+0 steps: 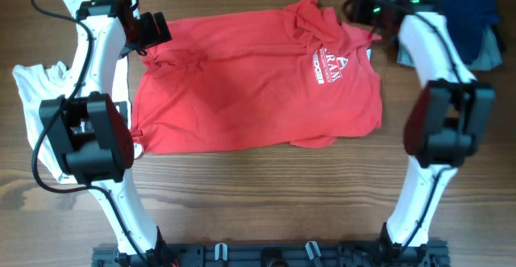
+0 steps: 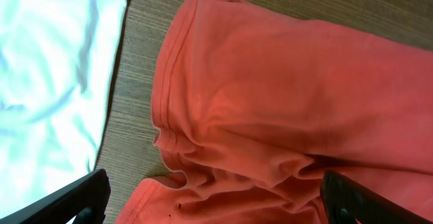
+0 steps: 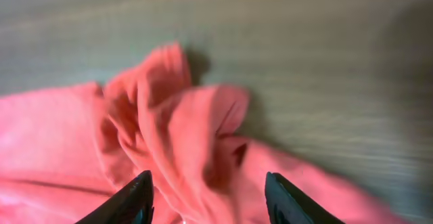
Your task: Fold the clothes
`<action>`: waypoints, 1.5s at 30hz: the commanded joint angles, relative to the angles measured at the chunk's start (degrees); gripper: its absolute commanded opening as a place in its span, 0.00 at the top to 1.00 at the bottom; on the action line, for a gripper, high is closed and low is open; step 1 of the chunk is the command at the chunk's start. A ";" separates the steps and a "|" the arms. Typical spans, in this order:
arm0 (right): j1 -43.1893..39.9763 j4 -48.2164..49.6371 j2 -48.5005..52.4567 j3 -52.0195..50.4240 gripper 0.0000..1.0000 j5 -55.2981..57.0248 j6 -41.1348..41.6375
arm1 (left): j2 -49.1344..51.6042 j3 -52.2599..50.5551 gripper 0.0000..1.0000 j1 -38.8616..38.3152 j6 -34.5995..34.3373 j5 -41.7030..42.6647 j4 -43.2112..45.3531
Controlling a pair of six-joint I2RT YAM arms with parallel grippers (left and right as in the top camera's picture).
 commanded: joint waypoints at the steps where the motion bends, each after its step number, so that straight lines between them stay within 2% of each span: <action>1: 1.31 0.22 4.22 0.46 0.50 -0.92 0.02 | -0.44 -0.22 0.00 0.20 -0.98 0.48 -0.33; 7: 1.73 0.74 6.69 0.46 0.52 -0.28 -0.02 | -0.44 -0.22 0.00 0.20 -0.98 0.48 -0.37; 14: 1.66 3.98 5.11 0.48 0.70 -0.26 -0.20 | -0.44 -0.22 0.00 0.20 -0.96 0.48 -0.33; 16: 1.66 5.22 3.67 0.48 0.81 -0.26 -0.20 | -0.44 -0.22 0.00 0.20 -0.98 0.48 -0.33; 17: 1.66 5.97 2.82 0.48 0.94 -0.26 -0.17 | -0.44 -0.22 0.00 0.20 -0.98 0.48 -0.33; 25: 0.90 14.21 -1.16 0.48 0.96 6.45 -0.09 | -0.44 -0.22 0.00 0.20 -0.98 0.48 -0.31; 31: -0.70 19.52 1.62 0.46 0.96 14.67 0.02 | -0.44 -0.22 0.00 0.20 -0.98 0.48 -0.31; 35: -2.40 22.75 5.25 0.46 0.96 15.65 0.39 | -0.44 -0.22 0.00 0.20 -0.96 0.48 -0.26; 36: -2.69 23.39 6.23 0.46 0.92 15.65 0.46 | -0.44 -0.22 0.00 0.20 -0.96 0.48 -0.22; 37: -2.86 23.96 7.10 0.46 0.64 15.65 0.46 | -0.44 -0.24 0.00 0.20 -0.96 0.48 0.04; 38: -2.97 24.17 7.74 0.46 0.41 15.65 0.44 | -0.44 -0.24 0.00 0.20 -0.96 0.48 0.35; 39: -2.99 24.22 8.22 0.46 0.21 15.65 0.44 | -0.44 -0.24 0.00 0.20 -0.96 0.46 0.79; 40: -2.97 24.09 8.39 0.46 0.10 15.65 0.37 | -0.44 -0.24 0.00 0.20 -0.96 0.48 1.31; 41: -2.97 23.65 8.37 0.46 0.01 15.63 0.20 | -0.42 -0.24 0.00 0.20 -0.96 0.48 1.90; 45: -2.97 21.33 6.23 0.48 0.00 13.22 -0.20 | -0.42 -0.24 0.00 0.20 -0.90 0.48 5.84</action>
